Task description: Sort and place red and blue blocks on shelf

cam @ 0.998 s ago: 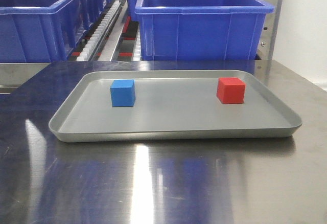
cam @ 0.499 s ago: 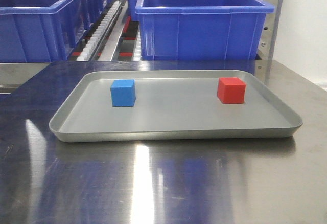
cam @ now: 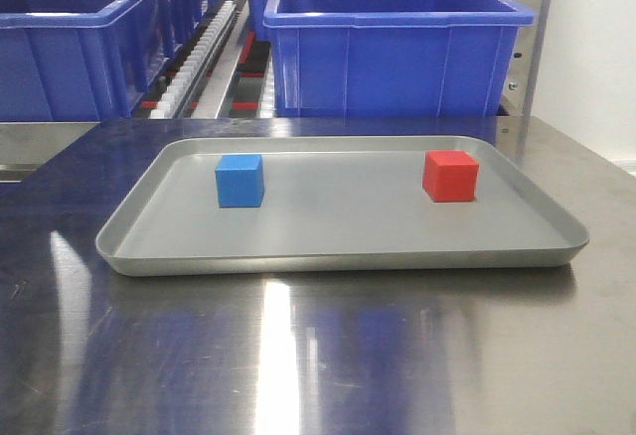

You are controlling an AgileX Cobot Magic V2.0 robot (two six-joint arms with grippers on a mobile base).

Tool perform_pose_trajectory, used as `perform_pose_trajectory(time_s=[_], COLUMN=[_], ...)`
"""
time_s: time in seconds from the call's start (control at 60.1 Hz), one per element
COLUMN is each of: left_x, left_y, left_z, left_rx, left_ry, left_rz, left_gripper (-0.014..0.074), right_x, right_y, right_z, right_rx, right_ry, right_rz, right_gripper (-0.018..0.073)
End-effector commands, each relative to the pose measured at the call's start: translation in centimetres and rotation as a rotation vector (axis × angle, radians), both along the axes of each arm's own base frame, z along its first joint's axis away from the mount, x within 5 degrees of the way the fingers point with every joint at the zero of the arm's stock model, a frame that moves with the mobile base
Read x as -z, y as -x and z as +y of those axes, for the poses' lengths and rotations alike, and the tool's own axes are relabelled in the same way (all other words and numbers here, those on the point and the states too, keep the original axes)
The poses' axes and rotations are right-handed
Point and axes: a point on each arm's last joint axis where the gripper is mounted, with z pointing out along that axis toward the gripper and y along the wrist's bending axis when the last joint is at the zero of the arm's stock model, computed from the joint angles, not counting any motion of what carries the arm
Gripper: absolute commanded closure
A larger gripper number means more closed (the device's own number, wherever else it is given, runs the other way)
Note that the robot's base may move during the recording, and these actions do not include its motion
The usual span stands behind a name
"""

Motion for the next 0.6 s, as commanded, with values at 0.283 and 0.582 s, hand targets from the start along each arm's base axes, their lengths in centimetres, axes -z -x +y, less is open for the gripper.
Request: perform_pose_trajectory(time_s=[0.283,0.582], left_x=[0.5,0.5], left_y=[-0.1,-0.1], left_z=[0.0,0.0], left_rx=[0.001,0.001], left_ry=[0.011,0.011], left_rz=[-0.055,-0.055], left_gripper=[0.0511,0.0511], right_x=[-3.3,-11.7], right_y=[-0.5,-9.2], right_z=[0.2,1.0], right_rx=[-0.017,0.009], right_ry=[-0.024,-0.129], right_rz=[-0.146,0.265], right_gripper=[0.0488,0.0488])
